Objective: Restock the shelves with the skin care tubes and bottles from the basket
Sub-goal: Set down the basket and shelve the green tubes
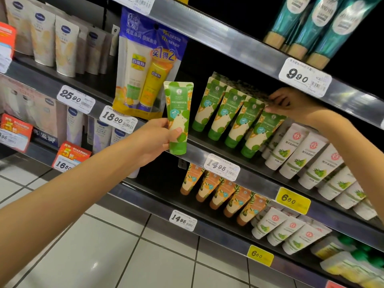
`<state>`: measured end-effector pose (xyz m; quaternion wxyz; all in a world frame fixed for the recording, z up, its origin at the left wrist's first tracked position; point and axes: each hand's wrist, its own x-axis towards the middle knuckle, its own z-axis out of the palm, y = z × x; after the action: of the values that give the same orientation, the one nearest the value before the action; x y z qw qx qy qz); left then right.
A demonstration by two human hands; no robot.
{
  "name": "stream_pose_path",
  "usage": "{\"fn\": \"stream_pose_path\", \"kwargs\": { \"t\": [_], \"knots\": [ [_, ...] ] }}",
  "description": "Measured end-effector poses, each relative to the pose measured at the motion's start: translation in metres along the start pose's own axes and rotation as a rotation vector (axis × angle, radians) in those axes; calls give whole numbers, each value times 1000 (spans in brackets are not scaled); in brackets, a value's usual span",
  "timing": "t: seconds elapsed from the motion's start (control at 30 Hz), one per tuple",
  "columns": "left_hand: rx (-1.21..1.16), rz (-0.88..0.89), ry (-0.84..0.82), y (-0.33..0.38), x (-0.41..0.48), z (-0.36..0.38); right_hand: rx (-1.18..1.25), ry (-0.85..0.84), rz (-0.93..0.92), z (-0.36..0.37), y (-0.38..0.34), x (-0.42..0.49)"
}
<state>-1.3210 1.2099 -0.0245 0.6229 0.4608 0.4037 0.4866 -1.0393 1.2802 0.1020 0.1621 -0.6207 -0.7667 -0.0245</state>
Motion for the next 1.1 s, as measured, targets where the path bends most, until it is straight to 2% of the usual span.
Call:
{"fn": "stream_pose_path", "kwargs": {
  "t": [0.17,0.37,0.73,0.93,1.0,1.03,1.1],
  "knots": [
    [18,-10,-3,-5,0,2,-133,-57,27,3,12,-4],
    [42,-2,-15,-8,3,4,-110,13,15,5,18,-1],
    [19,-19,-63,-8,3,10,-78,-14,-33,5,15,-2],
    [30,-15,-63,-7,2,8,-91,-31,55,6,10,-3],
    [23,-19,-70,-7,1,7,-90,44,123,8,3,-9],
    [16,-20,-74,-7,0,6,-91,144,129,11,-3,-15],
    [2,-20,-74,-6,-2,6,-104,386,14,22,-25,-37]
  ]
}}
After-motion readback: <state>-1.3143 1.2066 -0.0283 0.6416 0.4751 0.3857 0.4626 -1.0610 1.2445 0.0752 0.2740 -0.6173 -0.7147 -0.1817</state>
